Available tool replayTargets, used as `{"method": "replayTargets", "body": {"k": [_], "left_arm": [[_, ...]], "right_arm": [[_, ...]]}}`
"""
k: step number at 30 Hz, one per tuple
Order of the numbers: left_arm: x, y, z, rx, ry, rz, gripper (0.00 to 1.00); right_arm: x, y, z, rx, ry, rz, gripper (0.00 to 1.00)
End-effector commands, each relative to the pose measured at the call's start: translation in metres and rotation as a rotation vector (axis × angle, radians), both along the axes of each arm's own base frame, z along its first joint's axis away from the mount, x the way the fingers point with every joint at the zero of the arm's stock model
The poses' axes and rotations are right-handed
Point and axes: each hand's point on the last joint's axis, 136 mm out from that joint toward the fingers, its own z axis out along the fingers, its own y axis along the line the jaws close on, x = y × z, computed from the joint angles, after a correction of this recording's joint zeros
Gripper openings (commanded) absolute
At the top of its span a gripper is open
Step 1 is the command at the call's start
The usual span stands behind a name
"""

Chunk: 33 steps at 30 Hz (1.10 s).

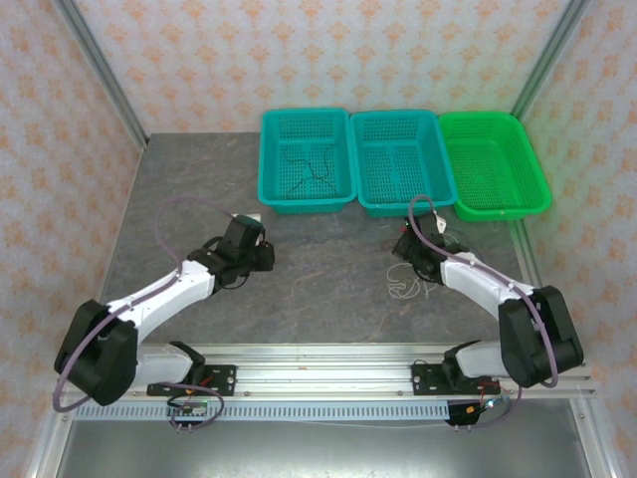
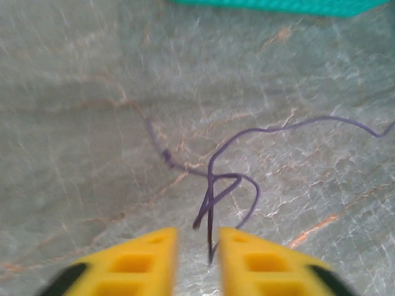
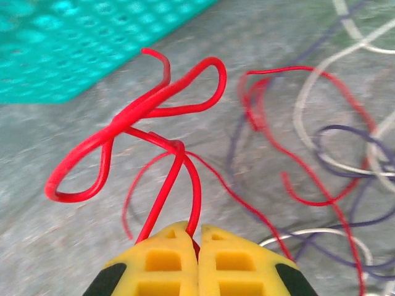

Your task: Untangle the cables

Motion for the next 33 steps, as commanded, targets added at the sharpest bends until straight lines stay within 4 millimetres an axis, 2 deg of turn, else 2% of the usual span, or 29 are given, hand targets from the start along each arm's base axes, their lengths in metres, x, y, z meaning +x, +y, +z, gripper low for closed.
{"method": "replayTargets", "body": {"k": [1, 5, 10, 15, 17, 20, 23, 27, 32, 33], "left_arm": [[-0.001, -0.024, -0.004, -0.036, -0.037, -0.100, 0.42], [-0.002, -0.048, 0.011, -0.027, -0.111, -0.213, 0.52], [-0.012, -0.099, 0.041, 0.027, -0.277, -0.486, 0.57], [-0.017, -0.144, 0.058, 0.150, -0.501, -0.749, 0.62], [-0.012, -0.159, 0.058, 0.229, -0.582, -0.831, 0.69], [0.002, -0.179, 0.047, 0.346, -0.640, -0.920, 0.88], [0.025, -0.194, 0.037, 0.417, -0.697, -0.920, 0.96], [0.055, -0.214, 0.033, 0.484, -0.755, -0.901, 0.98], [0.076, -0.237, 0.025, 0.499, -0.780, -0.912, 0.98], [0.081, -0.239, 0.015, 0.505, -0.776, -0.906, 0.97]], "right_arm": [[0.007, 0.026, 0.024, 0.076, -0.094, 0.125, 0.00], [0.009, 0.035, 0.035, 0.090, -0.110, 0.170, 0.00], [0.009, 0.042, 0.044, 0.100, -0.128, 0.213, 0.00], [0.008, 0.044, 0.051, 0.109, -0.139, 0.230, 0.00], [0.007, 0.045, 0.052, 0.111, -0.143, 0.232, 0.00], [0.006, 0.045, 0.053, 0.117, -0.148, 0.227, 0.00], [0.004, 0.046, 0.055, 0.136, -0.154, 0.226, 0.00], [0.002, 0.049, 0.059, 0.155, -0.168, 0.230, 0.00], [0.000, 0.051, 0.059, 0.159, -0.167, 0.237, 0.00], [-0.001, 0.051, 0.059, 0.161, -0.164, 0.238, 0.00]]}}
